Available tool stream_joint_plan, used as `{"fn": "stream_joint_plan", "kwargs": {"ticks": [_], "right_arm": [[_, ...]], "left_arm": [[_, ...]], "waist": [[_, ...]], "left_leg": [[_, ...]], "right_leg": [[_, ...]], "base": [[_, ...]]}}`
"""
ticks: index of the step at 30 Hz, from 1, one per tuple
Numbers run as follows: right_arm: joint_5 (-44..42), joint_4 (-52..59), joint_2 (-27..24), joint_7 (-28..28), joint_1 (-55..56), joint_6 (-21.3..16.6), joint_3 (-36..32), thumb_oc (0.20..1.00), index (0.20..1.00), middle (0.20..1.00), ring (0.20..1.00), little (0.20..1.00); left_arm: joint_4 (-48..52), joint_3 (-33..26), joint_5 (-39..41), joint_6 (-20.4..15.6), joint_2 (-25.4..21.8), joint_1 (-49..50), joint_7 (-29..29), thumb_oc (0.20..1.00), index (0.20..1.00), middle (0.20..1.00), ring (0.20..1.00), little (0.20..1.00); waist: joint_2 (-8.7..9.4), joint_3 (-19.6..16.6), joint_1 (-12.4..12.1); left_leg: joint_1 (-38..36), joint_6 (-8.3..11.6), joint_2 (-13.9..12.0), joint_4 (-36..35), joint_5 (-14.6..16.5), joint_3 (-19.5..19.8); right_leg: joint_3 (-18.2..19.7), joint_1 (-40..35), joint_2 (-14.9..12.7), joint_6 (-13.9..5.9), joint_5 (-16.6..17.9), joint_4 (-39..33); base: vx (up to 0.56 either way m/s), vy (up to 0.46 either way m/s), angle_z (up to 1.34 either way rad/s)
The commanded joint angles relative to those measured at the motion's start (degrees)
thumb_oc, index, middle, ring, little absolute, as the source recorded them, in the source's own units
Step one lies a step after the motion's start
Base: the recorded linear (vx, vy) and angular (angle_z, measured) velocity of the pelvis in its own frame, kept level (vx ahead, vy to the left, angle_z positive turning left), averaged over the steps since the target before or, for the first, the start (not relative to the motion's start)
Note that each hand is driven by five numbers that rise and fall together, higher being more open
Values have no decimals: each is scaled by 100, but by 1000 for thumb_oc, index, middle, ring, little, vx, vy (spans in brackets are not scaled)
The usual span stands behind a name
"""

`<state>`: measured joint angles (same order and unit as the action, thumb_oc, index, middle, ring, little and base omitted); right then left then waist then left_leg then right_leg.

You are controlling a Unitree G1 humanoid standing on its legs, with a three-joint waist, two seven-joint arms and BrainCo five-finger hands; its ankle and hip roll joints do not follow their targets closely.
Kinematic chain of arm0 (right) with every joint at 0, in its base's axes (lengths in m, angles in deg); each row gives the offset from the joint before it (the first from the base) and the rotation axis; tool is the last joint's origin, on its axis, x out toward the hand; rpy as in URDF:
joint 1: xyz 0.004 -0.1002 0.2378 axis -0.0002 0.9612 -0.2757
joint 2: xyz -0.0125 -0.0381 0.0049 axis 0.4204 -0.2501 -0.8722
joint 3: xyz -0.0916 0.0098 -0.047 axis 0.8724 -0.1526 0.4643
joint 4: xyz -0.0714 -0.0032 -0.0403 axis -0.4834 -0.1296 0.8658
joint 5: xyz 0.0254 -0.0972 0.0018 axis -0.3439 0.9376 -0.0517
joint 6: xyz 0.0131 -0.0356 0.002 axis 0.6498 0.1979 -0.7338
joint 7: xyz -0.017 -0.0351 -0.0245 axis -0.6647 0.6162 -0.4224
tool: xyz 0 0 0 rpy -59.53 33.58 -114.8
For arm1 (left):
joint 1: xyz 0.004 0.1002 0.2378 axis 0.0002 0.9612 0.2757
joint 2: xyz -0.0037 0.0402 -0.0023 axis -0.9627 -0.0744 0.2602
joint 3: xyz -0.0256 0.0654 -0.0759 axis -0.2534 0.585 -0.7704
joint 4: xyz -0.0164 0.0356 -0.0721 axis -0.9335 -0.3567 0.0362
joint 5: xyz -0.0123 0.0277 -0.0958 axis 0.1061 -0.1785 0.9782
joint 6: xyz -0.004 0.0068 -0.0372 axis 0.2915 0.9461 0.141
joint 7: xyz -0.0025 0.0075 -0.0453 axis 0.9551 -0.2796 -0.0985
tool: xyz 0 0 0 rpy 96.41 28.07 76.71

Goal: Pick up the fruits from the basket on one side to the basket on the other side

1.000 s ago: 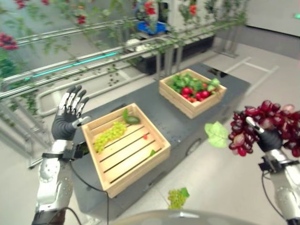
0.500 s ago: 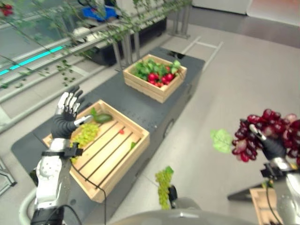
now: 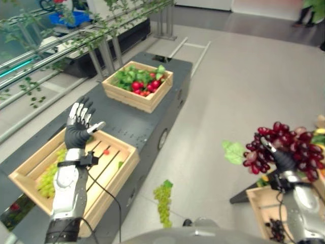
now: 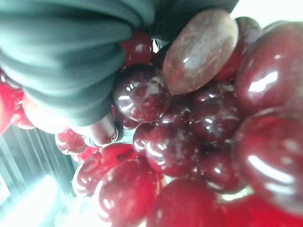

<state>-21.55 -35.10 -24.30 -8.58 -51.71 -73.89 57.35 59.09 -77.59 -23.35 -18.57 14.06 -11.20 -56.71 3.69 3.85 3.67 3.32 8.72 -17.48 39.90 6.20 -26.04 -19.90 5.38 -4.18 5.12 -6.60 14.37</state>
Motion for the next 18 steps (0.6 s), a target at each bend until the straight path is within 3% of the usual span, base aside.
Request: {"fn": "stream_joint_plan", "kwargs": {"ticks": [1, 4, 6, 7, 10, 18], "right_arm": [[228, 322, -313, 164, -410, -539, -43, 200, 200, 200, 200, 200], [345, 293, -346, 176, -410, -578, 49, 200, 200, 200, 200, 200], [335, 228, -375, 160, -575, -594, 303, 200, 200, 200, 200, 200], [338, 269, -391, 103, -625, -581, 468, 200, 200, 200, 200, 200], [384, 336, -420, -49, -563, -525, 490, 200, 200, 200, 200, 200], [523, 273, -344, -108, -608, -404, 688, 200, 200, 200, 200, 200]], "left_arm": [[264, -35, -272, -319, -11, -157, 279, 1000, 1000, 1000, 1000, 1000], [170, -154, -492, -377, 72, -140, 499, 1000, 1000, 1000, 1000, 1000], [119, -176, -609, -426, 83, -180, 666, 1000, 1000, 1000, 1000, 1000], [100, -248, -691, -466, 88, -94, 758, 1000, 1000, 1000, 1000, 1000], [-35, -190, -767, -482, 80, -241, 772, 1000, 1000, 1000, 1000, 1000], [-46, -77, -865, -480, 6, -301, 811, 1000, 1000, 1000, 1000, 1000]], "waist": [[97, 133, -22], [74, 176, -152], [32, 182, -404], [-52, 177, -490], [-139, 92, -345], [-99, -128, -251]], "left_leg": [[331, -297, 1127, -478, -281, 917], [637, -484, 1160, -1346, -169, 1716], [607, -487, 1609, -2088, -228, 2842], [435, -434, 1687, -2472, -280, 3477], [116, -488, 1593, -2762, -191, 3185], [-306, -709, 1826, -3024, 34, 2671]], "right_leg": [[326, -631, 115, -604, 210, -929], [776, -679, 158, -756, 227, -897], [1288, -622, 210, -813, 267, -842], [1614, -584, 303, -834, 201, -741], [1621, -508, 222, -884, 182, -657], [1995, -530, -51, -1122, 337, -771]], "base": [[53, 97, -128], [113, 132, -85], [179, 180, -108], [116, 120, -159], [52, 171, -119], [38, 180, -28]]}}
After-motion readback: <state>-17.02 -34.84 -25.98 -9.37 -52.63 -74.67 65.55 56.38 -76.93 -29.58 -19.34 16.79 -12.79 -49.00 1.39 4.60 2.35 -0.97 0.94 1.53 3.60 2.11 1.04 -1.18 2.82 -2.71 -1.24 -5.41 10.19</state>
